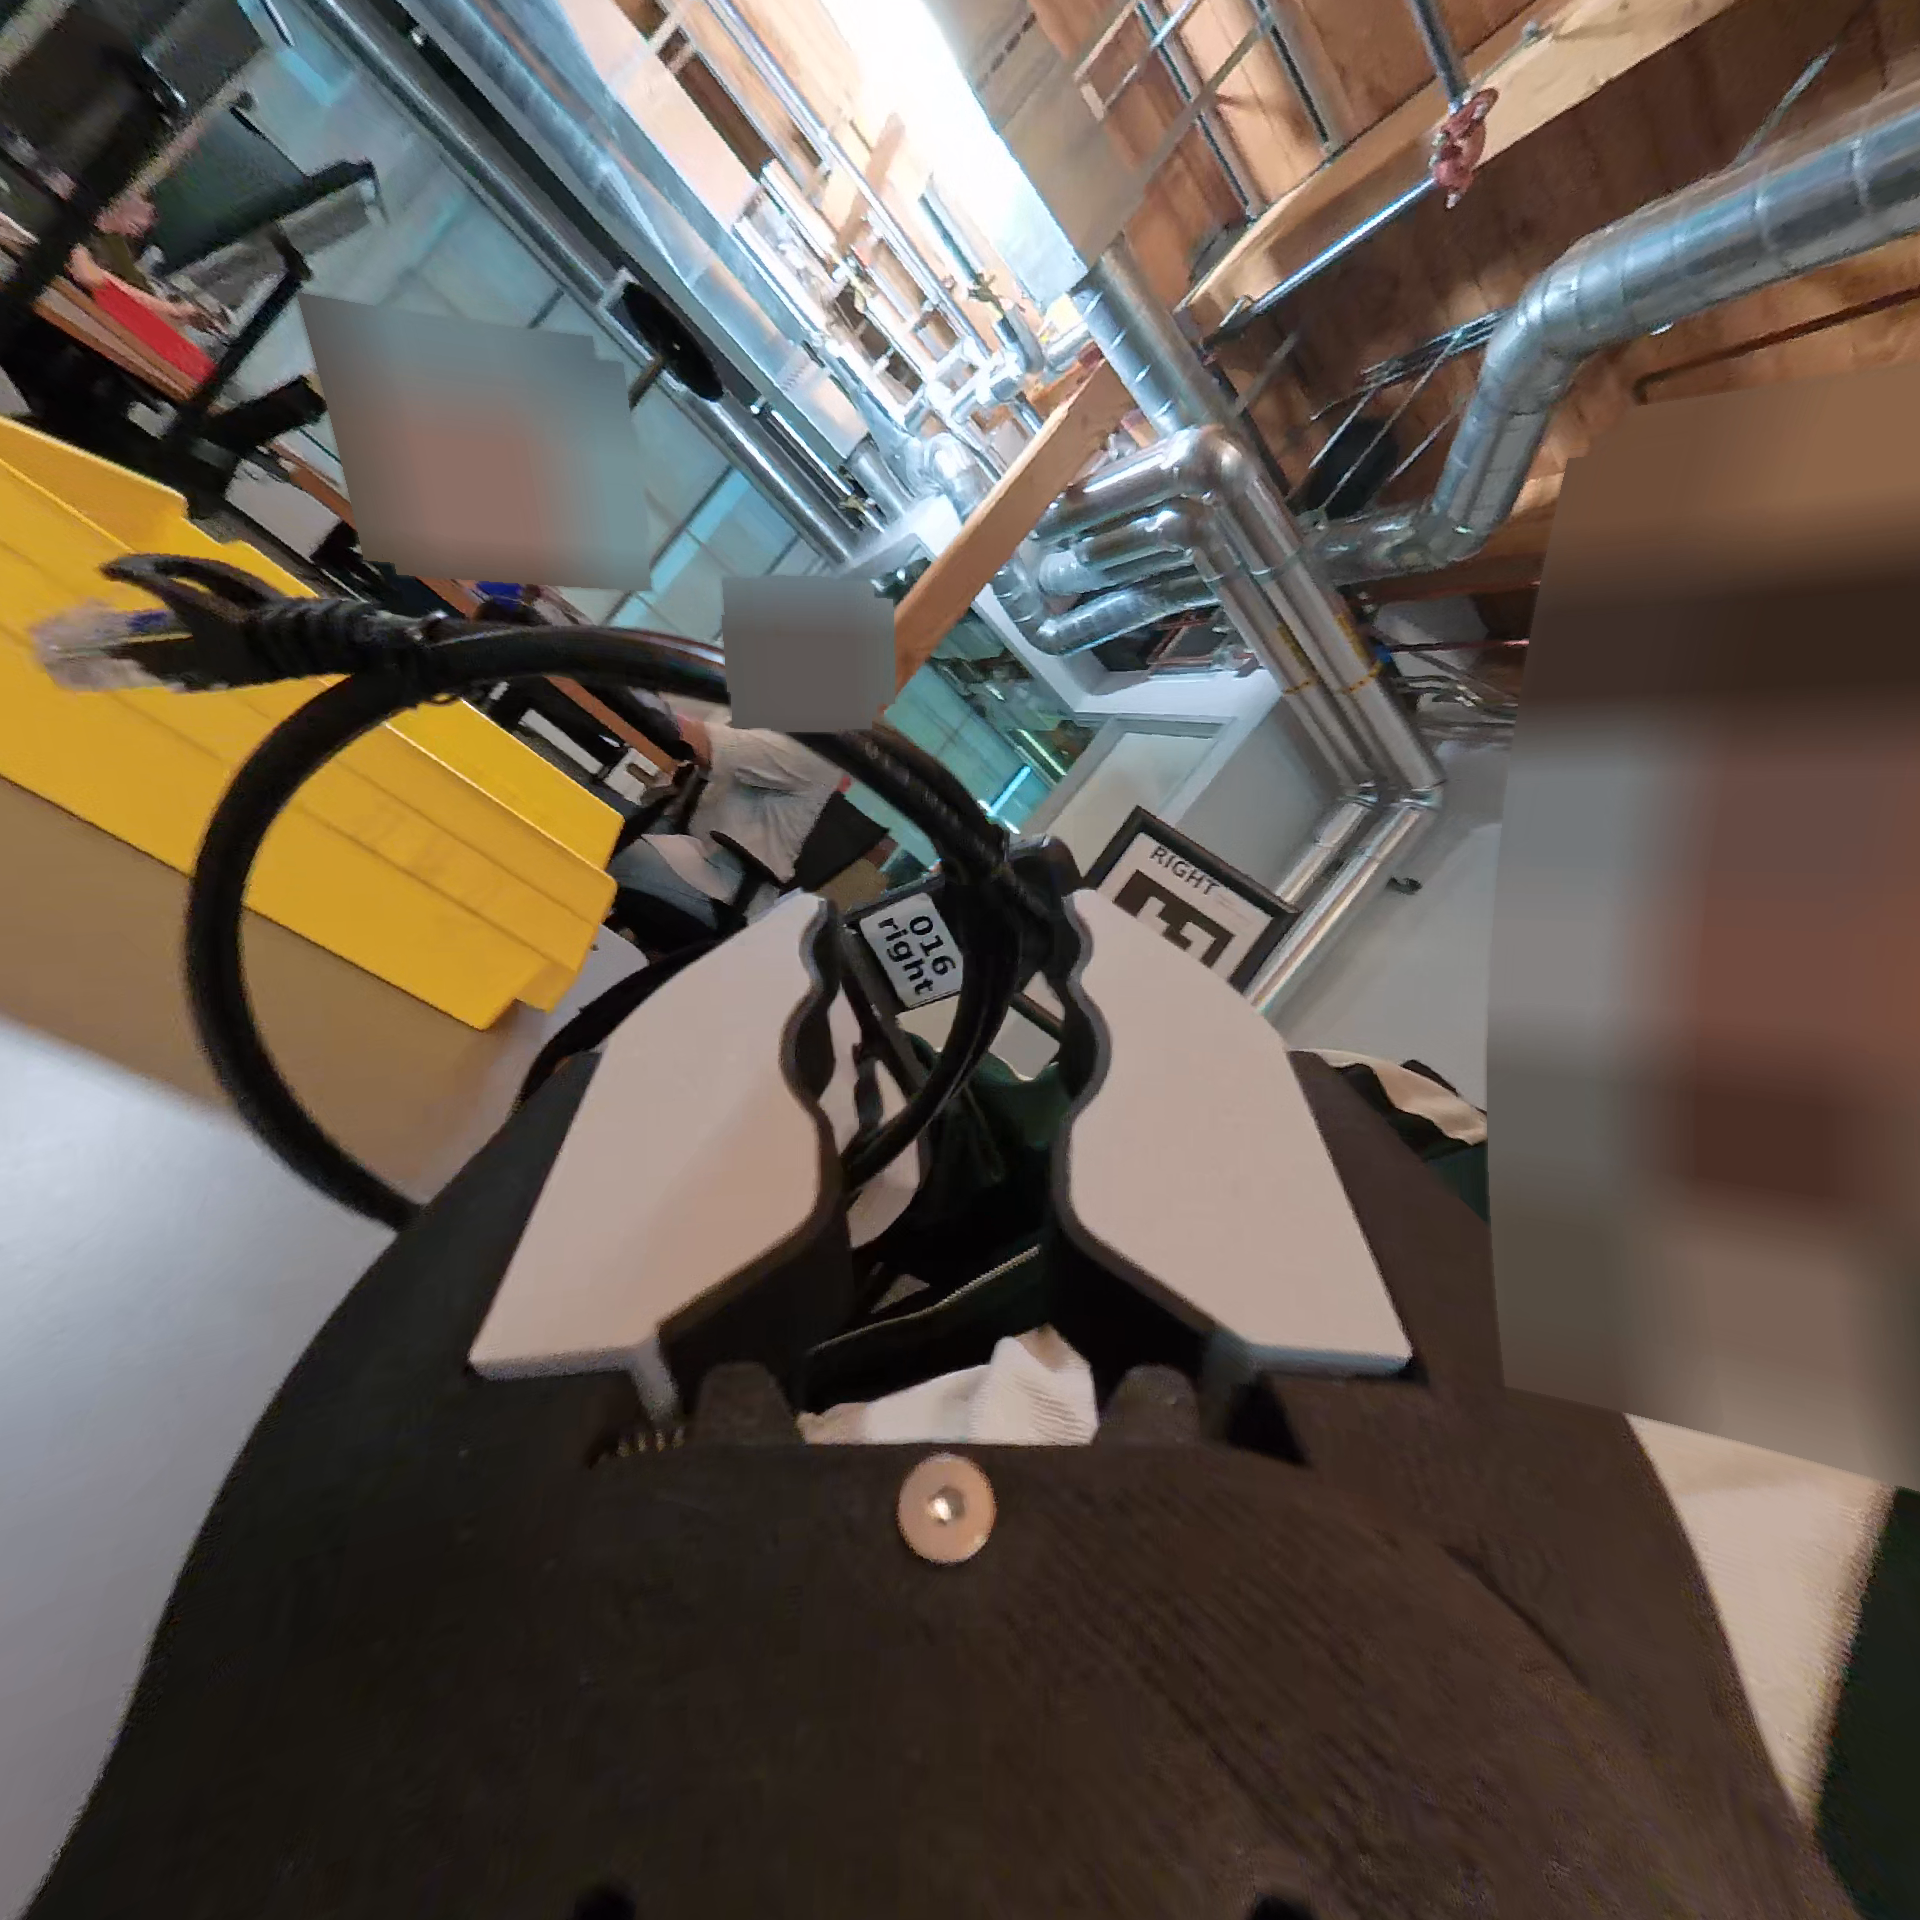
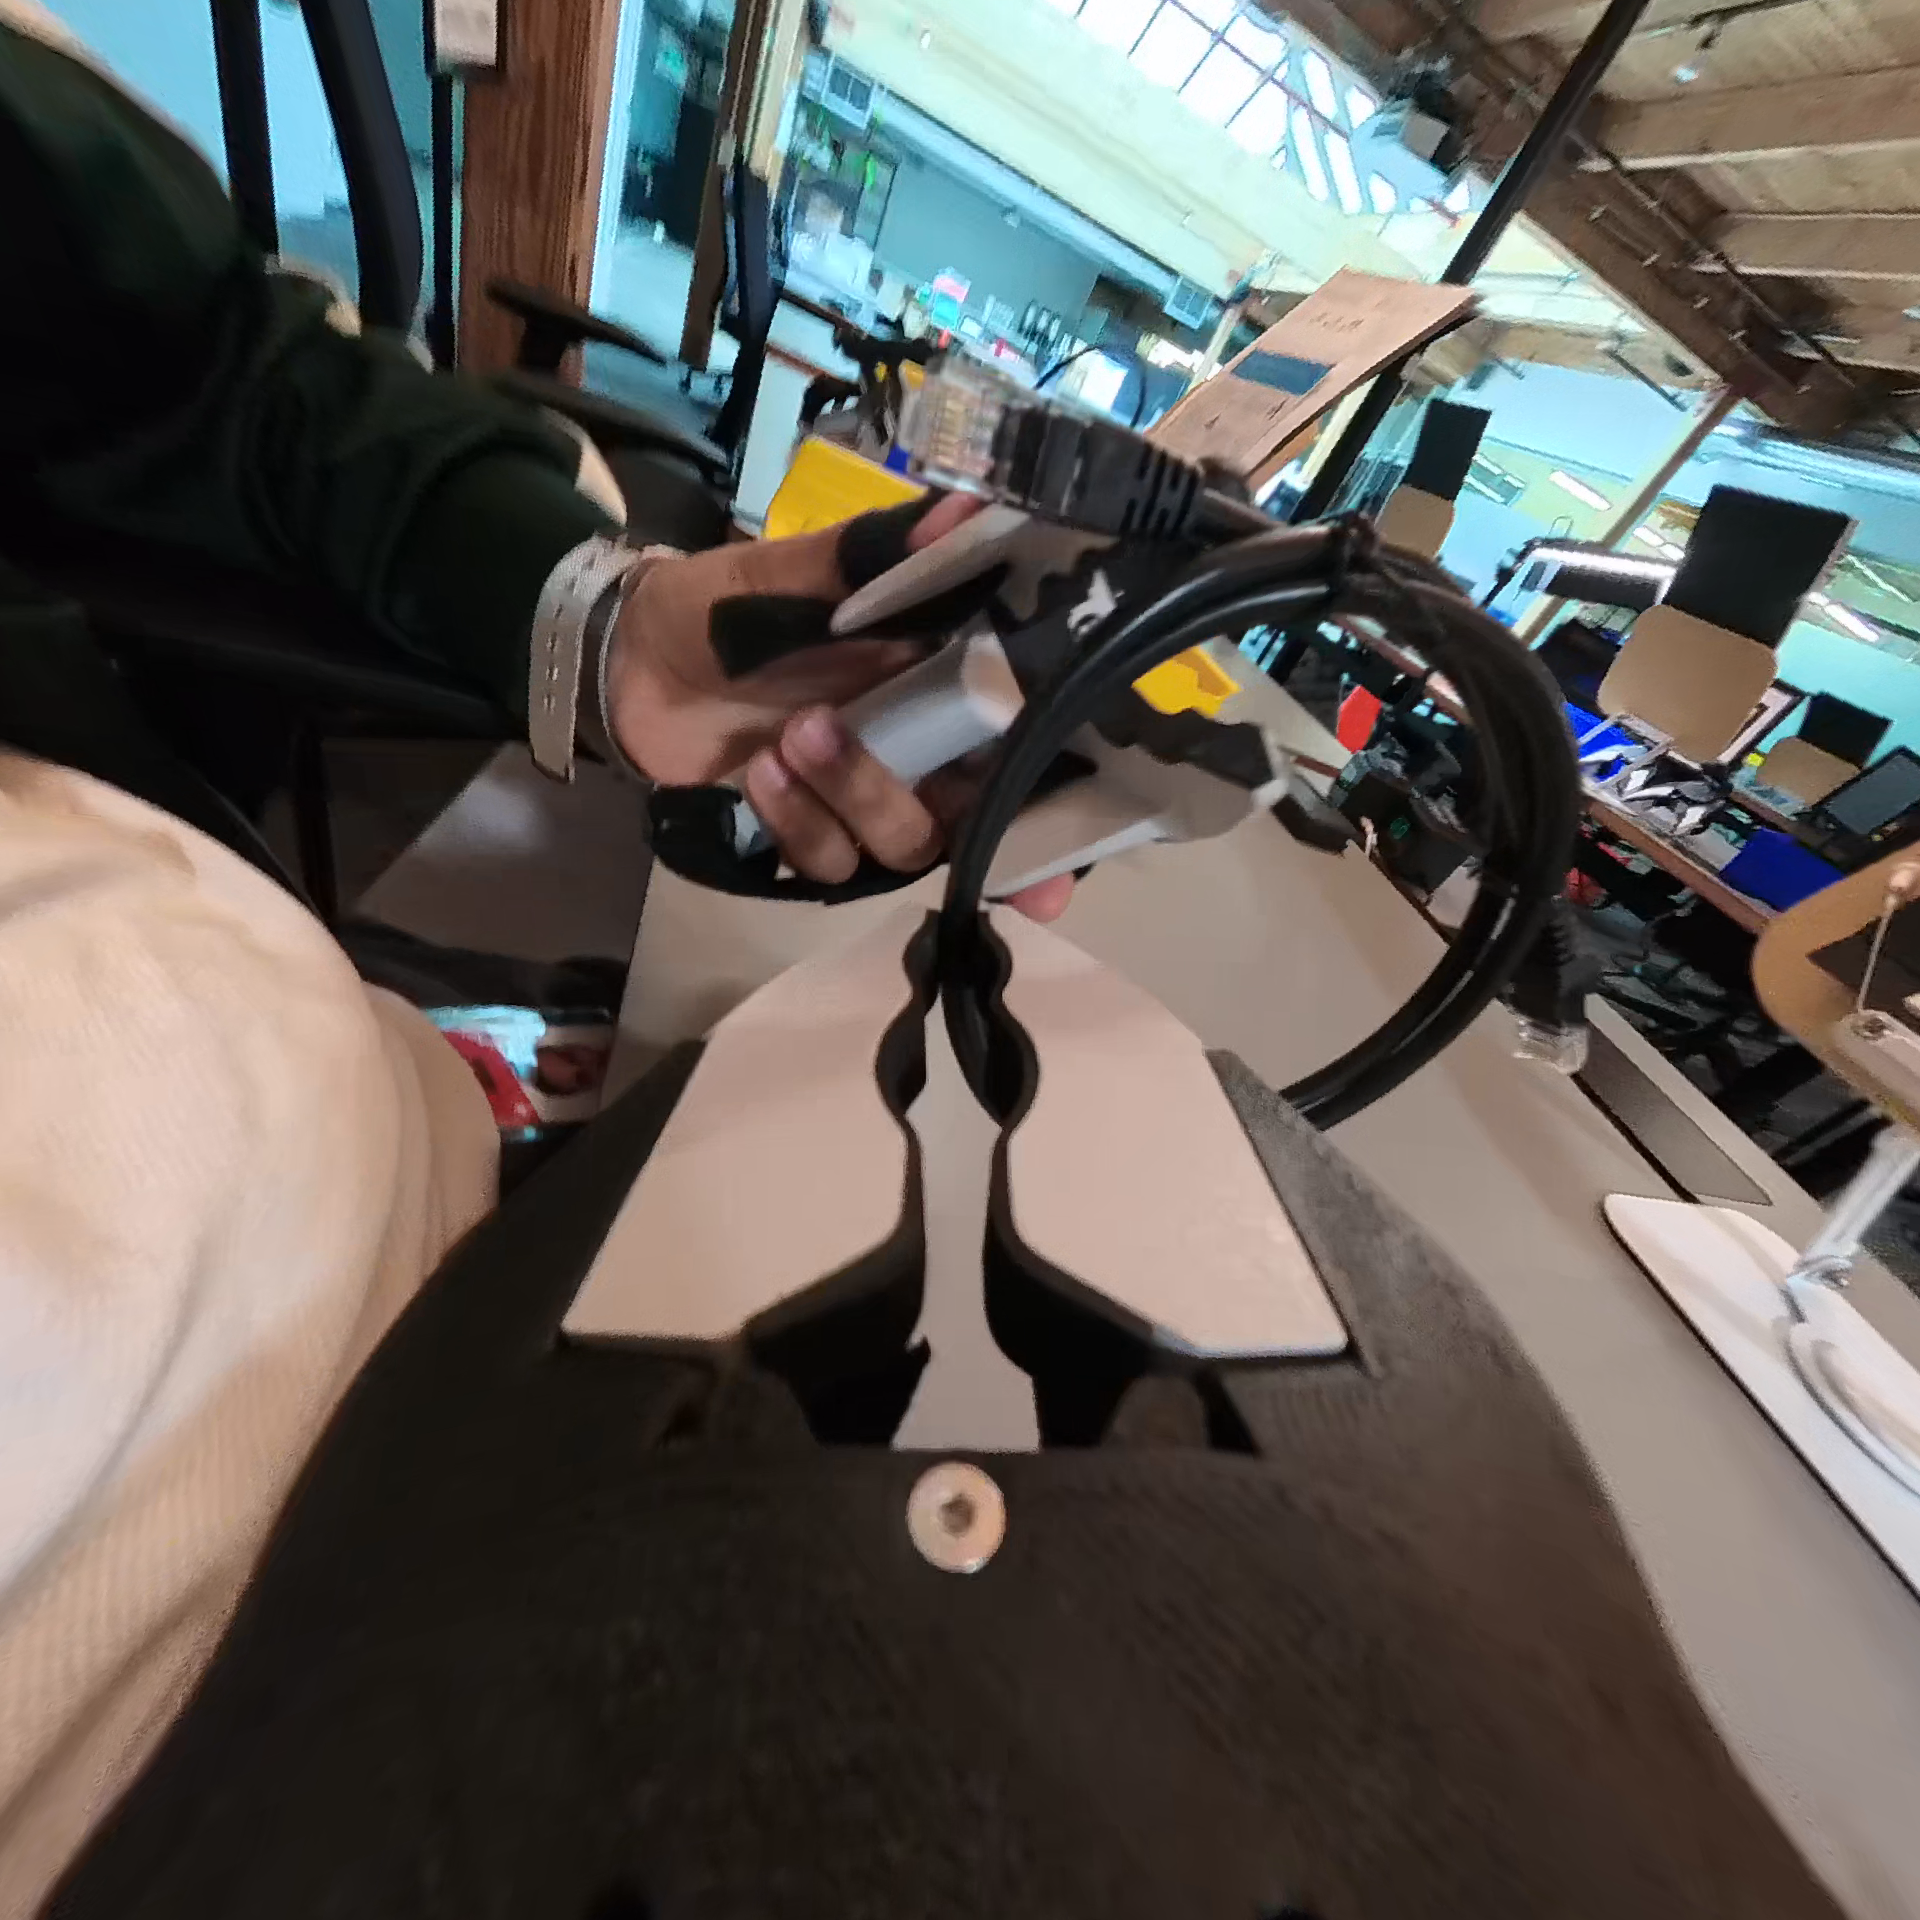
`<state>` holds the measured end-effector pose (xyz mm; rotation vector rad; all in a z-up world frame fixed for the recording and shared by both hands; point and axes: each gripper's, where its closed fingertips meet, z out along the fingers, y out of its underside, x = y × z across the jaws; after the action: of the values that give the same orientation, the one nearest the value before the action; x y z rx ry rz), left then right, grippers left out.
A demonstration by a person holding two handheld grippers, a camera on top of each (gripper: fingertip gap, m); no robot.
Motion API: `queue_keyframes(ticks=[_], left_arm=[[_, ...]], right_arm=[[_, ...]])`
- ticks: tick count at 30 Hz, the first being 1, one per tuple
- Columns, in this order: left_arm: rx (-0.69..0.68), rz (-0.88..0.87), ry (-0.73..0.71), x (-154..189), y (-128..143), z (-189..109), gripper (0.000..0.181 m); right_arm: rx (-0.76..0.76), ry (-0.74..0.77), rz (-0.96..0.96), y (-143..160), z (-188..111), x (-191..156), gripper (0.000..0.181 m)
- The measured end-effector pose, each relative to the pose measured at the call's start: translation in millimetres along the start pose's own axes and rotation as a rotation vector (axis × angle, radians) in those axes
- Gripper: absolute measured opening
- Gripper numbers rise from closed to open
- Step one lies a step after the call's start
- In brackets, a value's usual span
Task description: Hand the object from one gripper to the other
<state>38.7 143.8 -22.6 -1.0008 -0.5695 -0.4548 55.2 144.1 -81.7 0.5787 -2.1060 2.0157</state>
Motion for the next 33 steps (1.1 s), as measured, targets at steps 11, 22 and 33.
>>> queue_keyframes(ticks=[11, 22, 33], left_arm=[[-0.031, 0.191, -0.234, -37.2, -9.4, -23.3, 0.046], [-0.223, 0.608, -0.555, -72.3, -12.3, -47.2, 0.047], [-0.454, 0.967, -0.679, -75.3, 6.6, -39.9, 0.018]], right_arm=[[0.291, -0.029, 0.371, -27.8, -27.4, 29.0, 0.006], [0.23, -0.232, 0.323, -32.3, -4.8, -25.2, 0.006], [0.225, -0.328, 0.357, -36.3, 2.3, -47.9, 0.007]])
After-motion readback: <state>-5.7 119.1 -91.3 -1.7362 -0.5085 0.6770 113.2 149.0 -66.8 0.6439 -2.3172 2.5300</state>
